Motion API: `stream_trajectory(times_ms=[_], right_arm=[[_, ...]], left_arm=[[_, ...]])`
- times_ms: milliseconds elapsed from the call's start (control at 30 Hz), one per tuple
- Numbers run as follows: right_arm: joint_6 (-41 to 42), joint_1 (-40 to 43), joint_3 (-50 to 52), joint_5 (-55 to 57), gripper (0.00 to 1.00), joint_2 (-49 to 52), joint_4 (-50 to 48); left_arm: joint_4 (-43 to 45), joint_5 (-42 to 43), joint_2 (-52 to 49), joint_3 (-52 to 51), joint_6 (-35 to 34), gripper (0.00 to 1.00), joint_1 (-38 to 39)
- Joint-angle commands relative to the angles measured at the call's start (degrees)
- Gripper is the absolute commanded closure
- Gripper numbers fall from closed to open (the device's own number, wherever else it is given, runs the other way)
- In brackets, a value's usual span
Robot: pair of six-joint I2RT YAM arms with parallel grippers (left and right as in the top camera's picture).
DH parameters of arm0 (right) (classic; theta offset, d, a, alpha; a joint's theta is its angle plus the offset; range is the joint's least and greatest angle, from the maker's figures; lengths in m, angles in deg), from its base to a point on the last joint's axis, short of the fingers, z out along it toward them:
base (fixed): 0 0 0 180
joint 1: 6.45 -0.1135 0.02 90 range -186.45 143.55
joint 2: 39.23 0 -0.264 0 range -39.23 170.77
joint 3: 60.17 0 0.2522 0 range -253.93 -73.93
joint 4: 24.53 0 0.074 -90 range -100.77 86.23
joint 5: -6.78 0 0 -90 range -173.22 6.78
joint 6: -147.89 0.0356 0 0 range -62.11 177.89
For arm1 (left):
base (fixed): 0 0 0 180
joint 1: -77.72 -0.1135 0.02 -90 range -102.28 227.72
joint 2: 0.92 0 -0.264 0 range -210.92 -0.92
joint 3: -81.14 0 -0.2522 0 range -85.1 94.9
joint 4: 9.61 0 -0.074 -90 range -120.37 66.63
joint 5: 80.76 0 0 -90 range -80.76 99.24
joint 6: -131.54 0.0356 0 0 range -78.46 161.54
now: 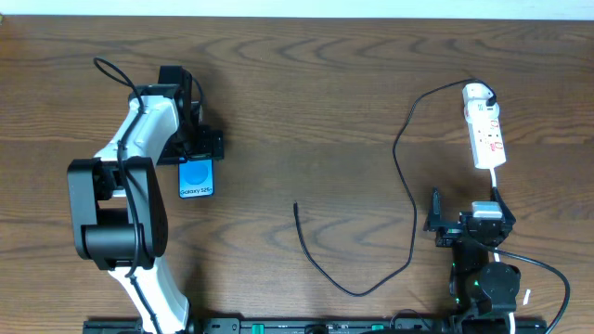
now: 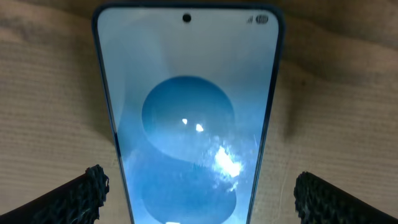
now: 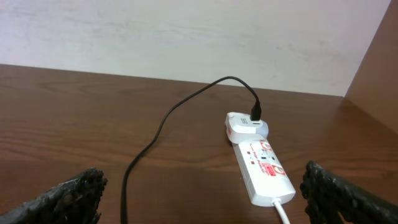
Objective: Plug charger to phone and switch on socket
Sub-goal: 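Lower the left gripper down onto the phone's bottom edge, then close the left gripper on the phone's bottom edge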
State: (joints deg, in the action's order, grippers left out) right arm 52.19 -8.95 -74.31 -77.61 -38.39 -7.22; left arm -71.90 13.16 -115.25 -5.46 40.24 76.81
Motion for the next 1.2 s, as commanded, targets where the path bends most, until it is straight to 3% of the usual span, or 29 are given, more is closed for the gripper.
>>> stream_trajectory(times_ms=[0, 1167], right_arm=[[-0.79, -0.59, 0.07, -0.15, 0.01, -0.31, 0.15], [-0.79, -0.59, 0.07, -0.15, 0.01, -0.31, 0.15]], left_arm=[[0.68, -0.55, -1.42, 0.13, -0.09, 0.02, 0.02], [3.65, -2.93, -1.42, -2.29, -0.33, 0.02, -0.02]])
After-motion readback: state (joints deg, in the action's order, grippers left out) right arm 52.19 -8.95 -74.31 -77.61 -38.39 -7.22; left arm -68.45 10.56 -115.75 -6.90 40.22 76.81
